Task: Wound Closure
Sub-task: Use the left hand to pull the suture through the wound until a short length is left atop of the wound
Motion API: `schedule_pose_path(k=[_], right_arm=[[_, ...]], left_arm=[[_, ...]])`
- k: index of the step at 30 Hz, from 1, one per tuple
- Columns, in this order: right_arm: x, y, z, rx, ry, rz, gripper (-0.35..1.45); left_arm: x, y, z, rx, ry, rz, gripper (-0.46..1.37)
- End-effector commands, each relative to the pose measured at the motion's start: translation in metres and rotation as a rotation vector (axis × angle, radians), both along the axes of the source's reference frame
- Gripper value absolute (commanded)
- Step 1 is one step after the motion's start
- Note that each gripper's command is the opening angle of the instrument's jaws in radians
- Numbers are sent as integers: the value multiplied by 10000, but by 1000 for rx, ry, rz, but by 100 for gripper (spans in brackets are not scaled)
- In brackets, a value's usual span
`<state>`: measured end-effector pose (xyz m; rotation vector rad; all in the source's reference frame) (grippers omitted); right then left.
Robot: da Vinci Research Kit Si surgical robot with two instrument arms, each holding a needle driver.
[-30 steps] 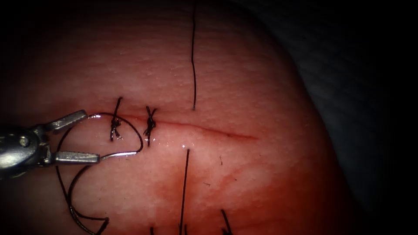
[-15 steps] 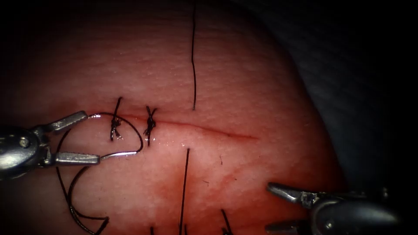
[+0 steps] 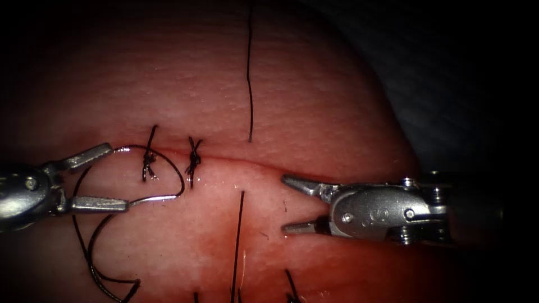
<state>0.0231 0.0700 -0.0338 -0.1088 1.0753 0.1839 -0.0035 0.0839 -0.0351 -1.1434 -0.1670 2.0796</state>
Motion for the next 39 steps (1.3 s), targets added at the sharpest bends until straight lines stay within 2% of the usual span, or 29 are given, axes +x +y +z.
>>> schedule_pose_path(k=[1, 6, 14, 22, 25, 26, 27, 29, 39], right_arm=[[3, 0, 1, 4, -1, -4, 139], [14, 4, 7, 8, -10, -5, 140], [30, 7, 28, 8, -18, -12, 138], [48, 2, 35, 23, 0, -62, 120], [51, 1, 36, 31, -3, -78, 104], [51, -1, 36, 38, -1, -96, 75], [50, -6, 36, 75, -4, -171, -35], [49, -8, 35, 82, -14, -197, -35], [44, -19, 23, 81, -14, -201, -35]], left_arm=[[0, 0, 0, 0, -1, 1, 53], [0, 0, 0, 0, -1, 1, 53], [1, 0, 0, 0, -1, 1, 53], [1, 0, 0, 0, -1, 1, 54], [1, 0, 0, 0, -1, 1, 53], [1, 0, 0, 0, -1, 1, 53], [1, 0, 0, 0, -1, 1, 53], [1, 0, 0, 0, -1, 1, 53], [0, 0, 0, 0, -1, 1, 53]])
